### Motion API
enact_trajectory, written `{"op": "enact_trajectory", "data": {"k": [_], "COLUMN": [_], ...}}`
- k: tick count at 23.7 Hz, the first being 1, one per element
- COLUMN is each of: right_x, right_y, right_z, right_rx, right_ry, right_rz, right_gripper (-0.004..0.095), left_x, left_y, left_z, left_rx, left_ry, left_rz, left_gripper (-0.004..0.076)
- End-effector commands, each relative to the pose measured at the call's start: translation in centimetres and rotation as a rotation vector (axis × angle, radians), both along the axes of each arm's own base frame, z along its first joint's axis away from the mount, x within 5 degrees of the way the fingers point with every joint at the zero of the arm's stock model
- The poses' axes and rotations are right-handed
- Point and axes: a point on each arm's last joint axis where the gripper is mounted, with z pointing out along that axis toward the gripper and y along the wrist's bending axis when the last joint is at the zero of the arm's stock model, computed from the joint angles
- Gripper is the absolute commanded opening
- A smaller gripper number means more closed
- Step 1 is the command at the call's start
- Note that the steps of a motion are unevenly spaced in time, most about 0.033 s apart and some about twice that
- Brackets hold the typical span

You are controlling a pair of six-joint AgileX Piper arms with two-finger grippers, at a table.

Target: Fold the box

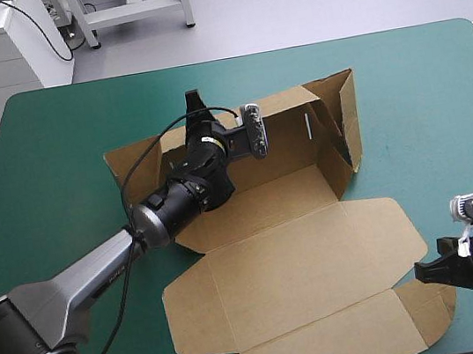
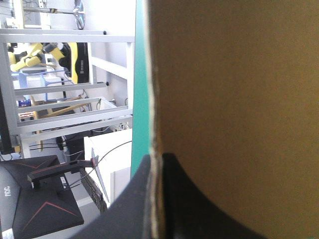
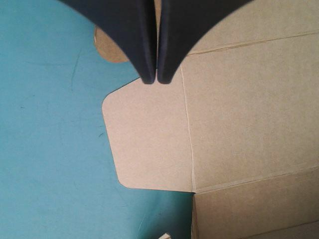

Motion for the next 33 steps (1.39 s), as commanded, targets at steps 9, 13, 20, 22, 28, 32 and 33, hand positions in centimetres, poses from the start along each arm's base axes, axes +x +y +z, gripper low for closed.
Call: {"op": "enact_trajectory", "data": {"k": [9,13,20,22,28,32,33], "right_x": [1.0,1.8,9.8,14.0,24.3,28.5,29.4], "right_y": [-0.3,-0.4,-0.1,0.5,-0.2,-2.0,-2.4], "right_z": [1.9,2.4,7.5,9.4,11.4,10.0,9.5], "right_rx": [-0.015,0.014,-0.174,-0.231,-0.202,-0.058,-0.031], "right_ry": [-0.184,-0.214,-0.252,-0.260,-0.226,-0.135,-0.106], "right_rz": [-0.034,-0.078,-0.052,-0.010,-0.006,0.032,0.041], "right_gripper": [-0.0006,-0.0006,-0.0006,-0.0006,-0.0021,-0.0021,-0.0020], "left_x": [-4.4,-4.9,-5.9,-5.8,-5.8,-5.9,-5.9], "left_y": [-2.8,-2.9,-3.1,-3.0,-3.0,-3.3,-3.4], "left_z": [2.1,1.4,-0.1,0.4,0.9,0.7,0.6], "left_rx": [-0.123,-0.182,-0.087,-0.055,-0.026,-0.034,-0.035], "left_ry": [-0.257,-0.243,-0.287,-0.344,-0.405,-0.393,-0.389], "left_rz": [-0.096,-0.050,-0.103,-0.104,-0.102,-0.136,-0.143], "left_gripper": [-0.0008,-0.0008,-0.0008,-0.0008,-0.0008,-0.0008,-0.0008]}}
